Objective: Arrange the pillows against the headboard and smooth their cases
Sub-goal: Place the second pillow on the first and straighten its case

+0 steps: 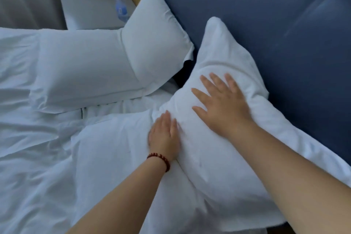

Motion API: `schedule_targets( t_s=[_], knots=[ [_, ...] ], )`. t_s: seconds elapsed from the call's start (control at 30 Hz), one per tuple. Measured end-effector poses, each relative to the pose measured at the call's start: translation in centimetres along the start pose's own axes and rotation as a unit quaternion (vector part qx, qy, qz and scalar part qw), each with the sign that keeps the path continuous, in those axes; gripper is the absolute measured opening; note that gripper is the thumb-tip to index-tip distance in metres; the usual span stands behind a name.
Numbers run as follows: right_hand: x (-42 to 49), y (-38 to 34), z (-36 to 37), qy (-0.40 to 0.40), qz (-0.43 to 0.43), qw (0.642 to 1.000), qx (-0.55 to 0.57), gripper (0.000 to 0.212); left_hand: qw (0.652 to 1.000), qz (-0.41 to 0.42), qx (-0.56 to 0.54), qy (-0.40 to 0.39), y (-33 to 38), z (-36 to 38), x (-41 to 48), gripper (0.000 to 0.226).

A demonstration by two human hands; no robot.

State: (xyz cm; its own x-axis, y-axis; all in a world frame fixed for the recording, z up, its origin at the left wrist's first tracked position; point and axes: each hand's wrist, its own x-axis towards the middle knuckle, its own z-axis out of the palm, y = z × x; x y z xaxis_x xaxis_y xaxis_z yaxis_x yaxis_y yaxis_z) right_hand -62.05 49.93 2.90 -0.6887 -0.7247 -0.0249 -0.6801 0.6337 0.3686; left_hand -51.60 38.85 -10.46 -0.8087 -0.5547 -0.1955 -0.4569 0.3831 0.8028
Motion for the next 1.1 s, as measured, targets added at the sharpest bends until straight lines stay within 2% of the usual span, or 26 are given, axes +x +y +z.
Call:
schedule_targets(
  t_s=[0.07, 0.13, 0.23, 0.37, 0.47, 0.53, 0.63, 0.7, 0.8, 0.9, 1.0, 1.03, 1.1],
  knots=[
    [-0.4, 0.1, 0.7, 0.024, 0.005, 1.000, 0.017, 0.060, 0.998, -0.013, -0.003, 0.053, -0.7, -1.2, 3.5, 0.049],
    [-0.1, -0.5, 1.0, 0.025, 0.015, 0.999, 0.017, 0.060, 1.000, -0.002, -0.005, 0.027, -0.9, -2.4, 7.5, 0.044],
    [1.8, -1.7, 0.5, 0.007, 0.031, 0.999, 0.008, 0.061, 0.994, -0.024, -0.025, -0.107, -0.6, -3.0, 12.9, 0.048],
    [5.4, -1.9, 0.6, -0.003, 0.020, 1.000, -0.016, 0.062, 0.951, -0.130, -0.066, -0.274, -3.2, -1.6, 18.8, 0.079],
    [5.6, -1.3, 1.3, 0.020, 0.028, 0.999, -0.004, 0.060, 0.923, -0.135, -0.120, -0.339, -4.4, -1.0, 20.1, 0.074],
    [5.2, -1.2, 1.9, 0.044, 0.027, 0.999, 0.004, 0.059, 0.918, -0.120, -0.190, -0.328, -5.0, -0.6, 20.7, 0.069],
    [5.4, -1.5, 2.1, 0.048, 0.032, 0.998, 0.000, 0.056, 0.903, -0.126, -0.315, -0.264, -6.4, -0.2, 21.1, 0.062],
    [5.8, -1.9, 2.3, 0.051, 0.039, 0.998, -0.002, 0.055, 0.886, -0.138, -0.385, -0.219, -7.0, 0.1, 21.4, 0.065],
    [6.0, -2.0, 2.6, 0.067, 0.043, 0.997, 0.003, 0.053, 0.879, -0.131, -0.430, -0.160, -7.4, 0.8, 21.5, 0.047],
    [6.0, -1.8, 2.9, 0.083, 0.048, 0.995, 0.008, 0.050, 0.894, -0.107, -0.398, -0.175, -7.2, 0.8, 21.7, 0.029],
    [6.1, -1.8, 3.1, 0.086, 0.050, 0.995, 0.008, 0.049, 0.957, -0.079, -0.179, -0.215, -8.2, -1.3, 22.7, 0.033],
    [6.2, -1.8, 3.2, 0.089, 0.050, 0.995, 0.009, 0.048, 0.956, -0.074, -0.115, -0.257, -8.6, -2.4, 22.8, 0.031],
    [6.1, -1.8, 3.3, 0.096, 0.050, 0.994, 0.006, 0.047, 0.929, -0.084, -0.091, -0.350, -10.0, -3.7, 23.0, 0.033]
  ],
)
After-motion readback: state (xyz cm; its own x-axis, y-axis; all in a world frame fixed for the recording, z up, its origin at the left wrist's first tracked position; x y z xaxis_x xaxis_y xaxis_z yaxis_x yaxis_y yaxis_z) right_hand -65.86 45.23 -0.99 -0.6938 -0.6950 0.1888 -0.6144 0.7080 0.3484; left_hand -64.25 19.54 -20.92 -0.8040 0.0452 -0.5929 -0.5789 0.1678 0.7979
